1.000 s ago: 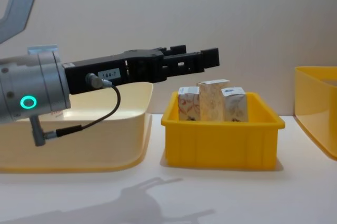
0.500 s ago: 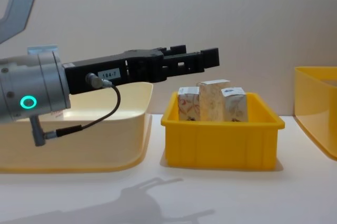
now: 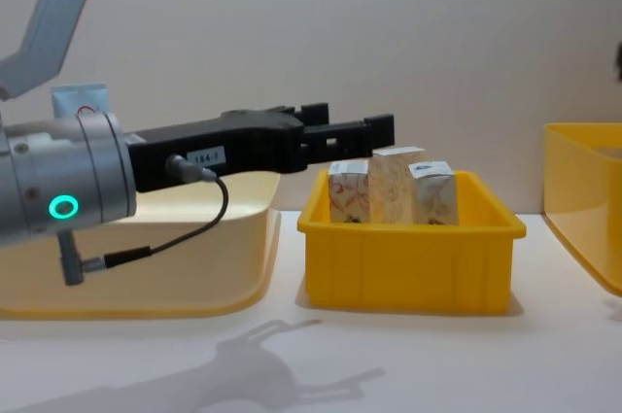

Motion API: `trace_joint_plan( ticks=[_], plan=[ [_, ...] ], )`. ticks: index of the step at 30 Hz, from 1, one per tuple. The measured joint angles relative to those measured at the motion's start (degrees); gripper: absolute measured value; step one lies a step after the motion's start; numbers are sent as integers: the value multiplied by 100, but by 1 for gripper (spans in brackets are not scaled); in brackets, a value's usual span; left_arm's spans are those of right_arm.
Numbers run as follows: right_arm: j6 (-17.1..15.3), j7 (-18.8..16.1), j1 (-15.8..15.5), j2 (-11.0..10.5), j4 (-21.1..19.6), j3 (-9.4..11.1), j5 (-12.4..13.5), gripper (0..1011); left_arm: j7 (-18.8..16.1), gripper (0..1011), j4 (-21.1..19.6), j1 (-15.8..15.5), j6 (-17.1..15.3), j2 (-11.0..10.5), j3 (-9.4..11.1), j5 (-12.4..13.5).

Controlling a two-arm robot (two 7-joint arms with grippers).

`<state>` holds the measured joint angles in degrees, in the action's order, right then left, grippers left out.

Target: Bimanual collaborative sorting of washing and personal care products

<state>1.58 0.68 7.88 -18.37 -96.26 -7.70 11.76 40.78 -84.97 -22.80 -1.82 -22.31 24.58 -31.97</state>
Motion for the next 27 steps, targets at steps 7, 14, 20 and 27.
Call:
trace_joint_plan(
  ticks=[7,14,20,27],
  plan=[
    [-167,-214,-414,-46,-237,-250,223,1001,-517,1003,-108,119,14,4,18,263],
    [-320,-406,-790,-90,-451,-477,428,1001,-1032,1003,-215,236,26,10,37,527],
    [-351,-448,-865,-99,-494,-524,471,1001,-1504,1003,-313,347,38,14,55,765],
    [-353,-451,-870,-98,-497,-526,473,1001,-2068,1003,-429,475,52,19,77,1055]
  ],
)
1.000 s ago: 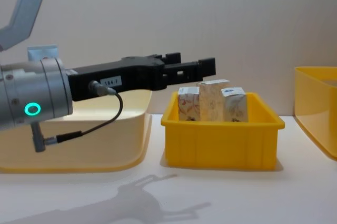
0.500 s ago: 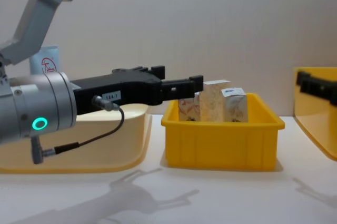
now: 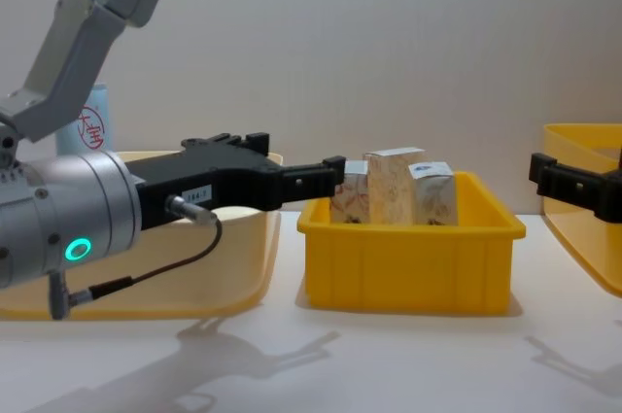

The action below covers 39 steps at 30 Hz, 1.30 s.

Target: Bimanual collaborative sorting of washing and personal care products

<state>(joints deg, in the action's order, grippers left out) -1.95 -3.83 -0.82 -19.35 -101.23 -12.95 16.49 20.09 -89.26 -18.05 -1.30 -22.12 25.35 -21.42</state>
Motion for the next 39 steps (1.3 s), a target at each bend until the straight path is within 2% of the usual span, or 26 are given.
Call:
trace_joint_plan(
  ticks=[13,23,30,39],
  plan=[
    [-19,-53,5,-6,-1,14,10,1001,-972,1003,-198,225,22,10,37,496],
    [-169,-262,265,-45,117,-27,8,1001,-1684,1003,-345,389,44,17,62,858],
    [-330,-385,524,-29,263,-103,-42,1001,-1921,1003,-390,444,50,20,71,979],
    [-650,-490,835,25,446,-249,-139,1001,-1947,1003,-396,449,51,22,71,994]
  ],
)
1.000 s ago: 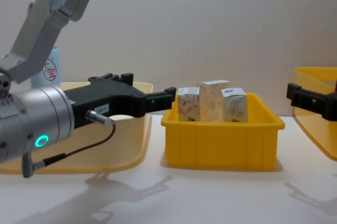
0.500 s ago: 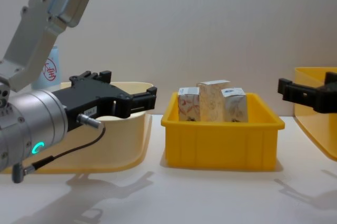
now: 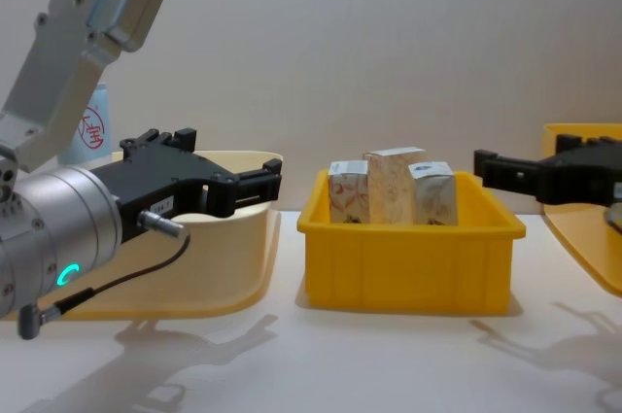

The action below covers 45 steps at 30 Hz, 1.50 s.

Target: Bimanual collaborative sorting of washing and personal care products

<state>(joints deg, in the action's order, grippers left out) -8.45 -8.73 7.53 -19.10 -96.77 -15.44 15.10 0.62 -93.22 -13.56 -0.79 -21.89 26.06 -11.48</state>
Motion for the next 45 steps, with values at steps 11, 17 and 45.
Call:
trace_joint_plan(
  ticks=[11,17,45],
  plan=[
    [-544,-31,437,153,304,-252,-212,1001,-1,1003,0,-2,0,0,-3,0],
    [-740,10,656,274,506,-369,-331,1001,0,1003,1,-3,0,-1,-4,0],
    [-966,57,1389,792,1493,-581,-612,1001,0,1003,5,-3,-1,0,-3,0]
  ],
)
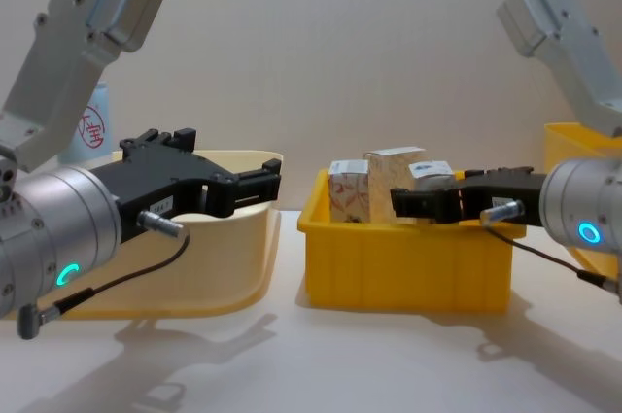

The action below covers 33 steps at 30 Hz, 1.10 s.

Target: Bimanual collaborative sorting of washing and personal care products

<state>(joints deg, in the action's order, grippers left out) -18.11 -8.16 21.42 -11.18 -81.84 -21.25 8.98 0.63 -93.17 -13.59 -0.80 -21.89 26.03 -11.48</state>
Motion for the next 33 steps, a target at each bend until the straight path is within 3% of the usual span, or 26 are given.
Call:
trace_joint_plan(
  ticks=[13,24,26,33],
  plan=[
    [64,-43,182,102,342,47,-49,1000,0,1003,-1,0,0,0,0,0],
    [103,-59,250,135,470,65,-72,744,0,1003,-1,0,0,0,0,0],
    [111,-62,261,139,491,69,-76,647,0,1003,-1,0,0,0,0,0],
    [126,-72,268,147,509,76,-82,450,0,1003,-1,0,0,0,0,0]
  ],
)
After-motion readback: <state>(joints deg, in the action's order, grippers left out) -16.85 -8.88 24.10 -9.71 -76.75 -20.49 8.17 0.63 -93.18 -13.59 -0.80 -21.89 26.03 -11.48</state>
